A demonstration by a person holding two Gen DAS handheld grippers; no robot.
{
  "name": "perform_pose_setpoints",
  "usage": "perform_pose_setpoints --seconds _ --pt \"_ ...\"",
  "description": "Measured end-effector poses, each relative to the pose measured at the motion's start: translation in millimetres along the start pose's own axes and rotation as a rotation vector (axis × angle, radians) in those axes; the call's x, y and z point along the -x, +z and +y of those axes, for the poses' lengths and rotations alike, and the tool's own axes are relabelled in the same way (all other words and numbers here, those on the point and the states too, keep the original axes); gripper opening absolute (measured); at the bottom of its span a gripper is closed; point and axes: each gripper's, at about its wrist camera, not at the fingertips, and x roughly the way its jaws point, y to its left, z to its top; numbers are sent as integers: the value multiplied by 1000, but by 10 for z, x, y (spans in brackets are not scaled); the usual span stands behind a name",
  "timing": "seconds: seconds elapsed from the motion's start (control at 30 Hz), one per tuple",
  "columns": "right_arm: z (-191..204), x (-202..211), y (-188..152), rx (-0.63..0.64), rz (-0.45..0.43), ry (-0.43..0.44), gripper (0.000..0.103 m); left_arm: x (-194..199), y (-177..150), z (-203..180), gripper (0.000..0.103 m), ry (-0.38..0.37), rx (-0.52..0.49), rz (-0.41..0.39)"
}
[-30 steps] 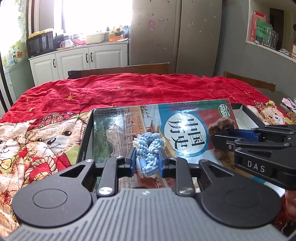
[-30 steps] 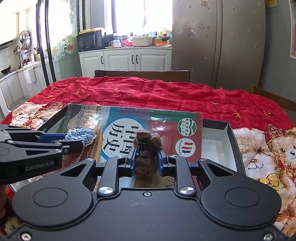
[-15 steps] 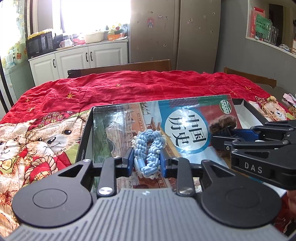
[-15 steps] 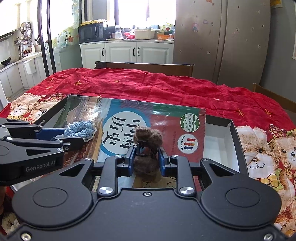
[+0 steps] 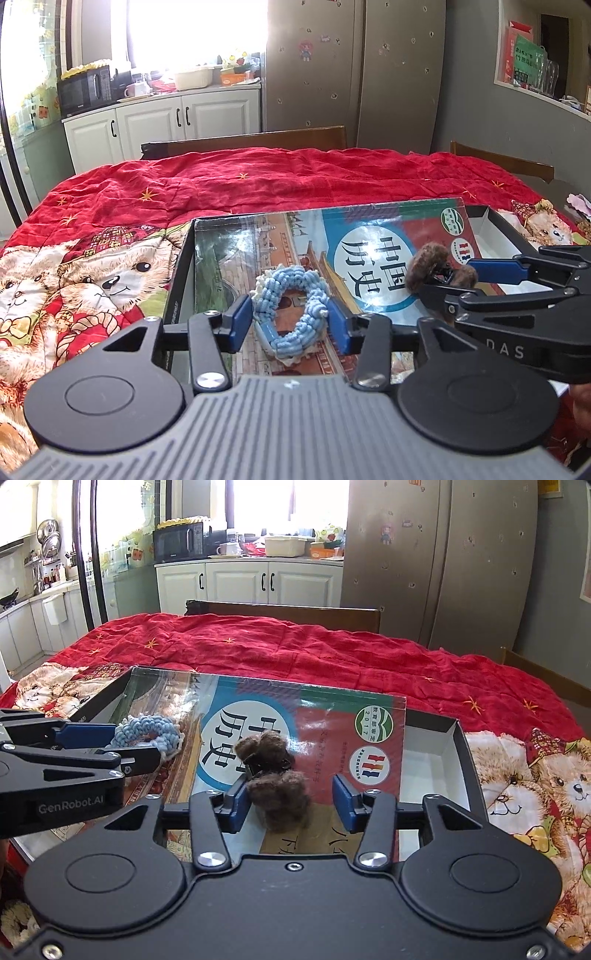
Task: Organize objects
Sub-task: 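Lower both items onto the book in the box and open both tools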
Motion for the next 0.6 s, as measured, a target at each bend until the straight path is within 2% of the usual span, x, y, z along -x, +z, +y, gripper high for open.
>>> perform_pose_setpoints --seconds 0.6 --pt "20 251 24 14 -39 -3 50 256 48 -3 77 15 4 -56"
